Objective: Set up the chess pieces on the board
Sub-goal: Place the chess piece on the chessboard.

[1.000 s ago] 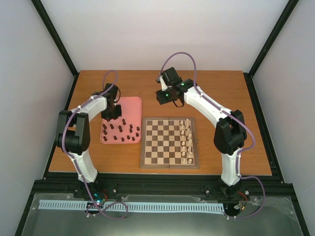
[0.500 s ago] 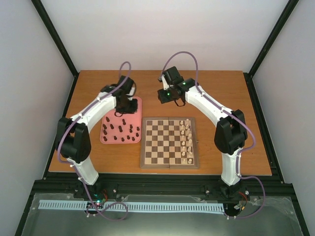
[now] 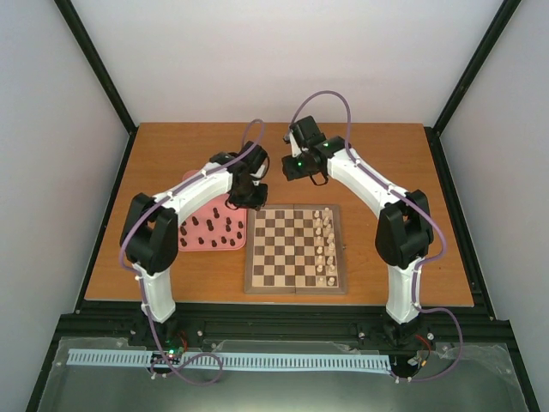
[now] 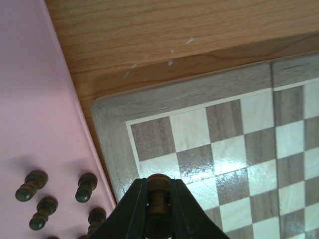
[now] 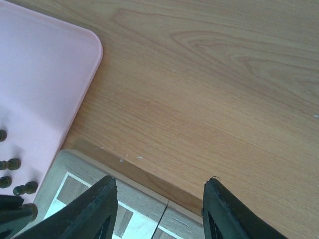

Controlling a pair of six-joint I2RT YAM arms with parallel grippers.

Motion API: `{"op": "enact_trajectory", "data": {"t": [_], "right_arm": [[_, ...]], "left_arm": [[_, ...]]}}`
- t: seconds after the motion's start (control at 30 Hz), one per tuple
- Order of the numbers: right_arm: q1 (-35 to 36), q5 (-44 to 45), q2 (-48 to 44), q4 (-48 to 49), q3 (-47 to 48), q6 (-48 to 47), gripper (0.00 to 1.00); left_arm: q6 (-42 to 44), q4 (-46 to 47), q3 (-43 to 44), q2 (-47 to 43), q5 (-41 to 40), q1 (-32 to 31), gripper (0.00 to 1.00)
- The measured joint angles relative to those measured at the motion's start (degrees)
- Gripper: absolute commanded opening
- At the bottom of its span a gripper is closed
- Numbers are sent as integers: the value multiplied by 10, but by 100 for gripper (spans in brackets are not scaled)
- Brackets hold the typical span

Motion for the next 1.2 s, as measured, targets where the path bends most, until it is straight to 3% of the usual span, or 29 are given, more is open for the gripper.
{"op": "enact_trajectory", "data": {"t": [1.2], "right_arm": [[-17, -5, 0, 2, -26, 0, 48]], "left_arm": [[-19, -10, 34, 87, -4, -9, 17]]}}
